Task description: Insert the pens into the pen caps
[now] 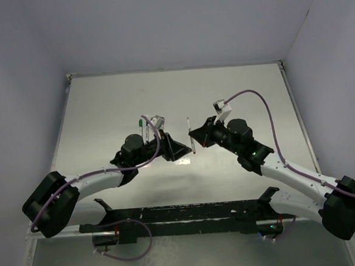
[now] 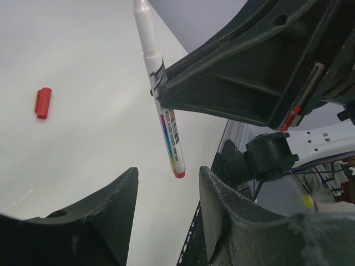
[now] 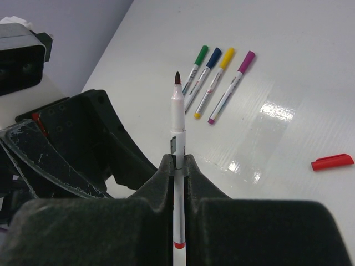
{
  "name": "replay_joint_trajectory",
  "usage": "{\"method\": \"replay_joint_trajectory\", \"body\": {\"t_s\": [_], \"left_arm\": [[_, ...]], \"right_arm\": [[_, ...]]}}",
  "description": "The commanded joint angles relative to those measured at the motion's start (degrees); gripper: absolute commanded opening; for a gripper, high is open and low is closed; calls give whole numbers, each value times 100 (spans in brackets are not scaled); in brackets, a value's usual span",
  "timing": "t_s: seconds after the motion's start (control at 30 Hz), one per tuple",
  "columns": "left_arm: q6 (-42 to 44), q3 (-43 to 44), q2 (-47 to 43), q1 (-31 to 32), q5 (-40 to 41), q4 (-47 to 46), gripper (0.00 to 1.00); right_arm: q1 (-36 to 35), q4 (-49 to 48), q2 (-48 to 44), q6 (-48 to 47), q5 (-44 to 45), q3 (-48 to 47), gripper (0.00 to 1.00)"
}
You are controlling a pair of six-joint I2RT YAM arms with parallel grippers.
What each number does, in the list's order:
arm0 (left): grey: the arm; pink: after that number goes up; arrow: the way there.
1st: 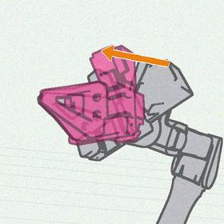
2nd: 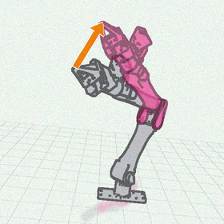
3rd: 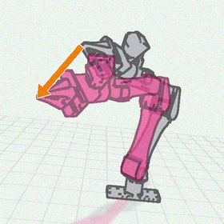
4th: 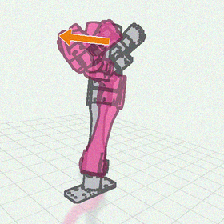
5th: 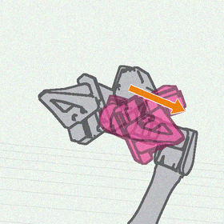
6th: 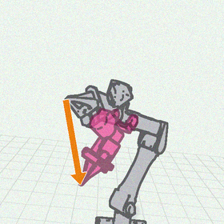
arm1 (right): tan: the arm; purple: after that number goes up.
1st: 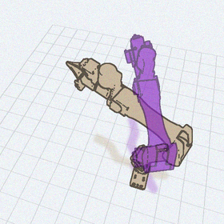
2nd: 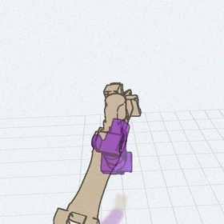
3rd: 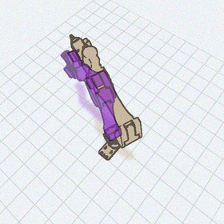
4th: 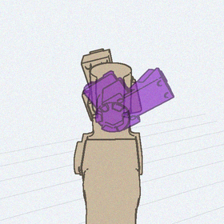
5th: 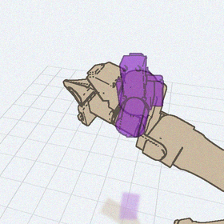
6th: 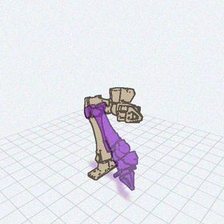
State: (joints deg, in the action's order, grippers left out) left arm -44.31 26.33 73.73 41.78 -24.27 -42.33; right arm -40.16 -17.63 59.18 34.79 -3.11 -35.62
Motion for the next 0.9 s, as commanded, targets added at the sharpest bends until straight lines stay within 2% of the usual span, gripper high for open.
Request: {"method": "replay_joint_trajectory", "body": {"t_s": [0.0, 0.3, 0.87], "left_arm": [[-68, 51, 15, 33, -145, -541, 51], [-108, 102, 160, 41, -75, -709, 51], [-104, 149, 195, 51, -3, -1017, 43]], "right_arm": [[-27, -593, -92, 150, -237, 82, 0], [-36, -1110, 31, 424, -577, 222, 0], [-167, -1135, 59, 446, -651, 263, 0]]}}
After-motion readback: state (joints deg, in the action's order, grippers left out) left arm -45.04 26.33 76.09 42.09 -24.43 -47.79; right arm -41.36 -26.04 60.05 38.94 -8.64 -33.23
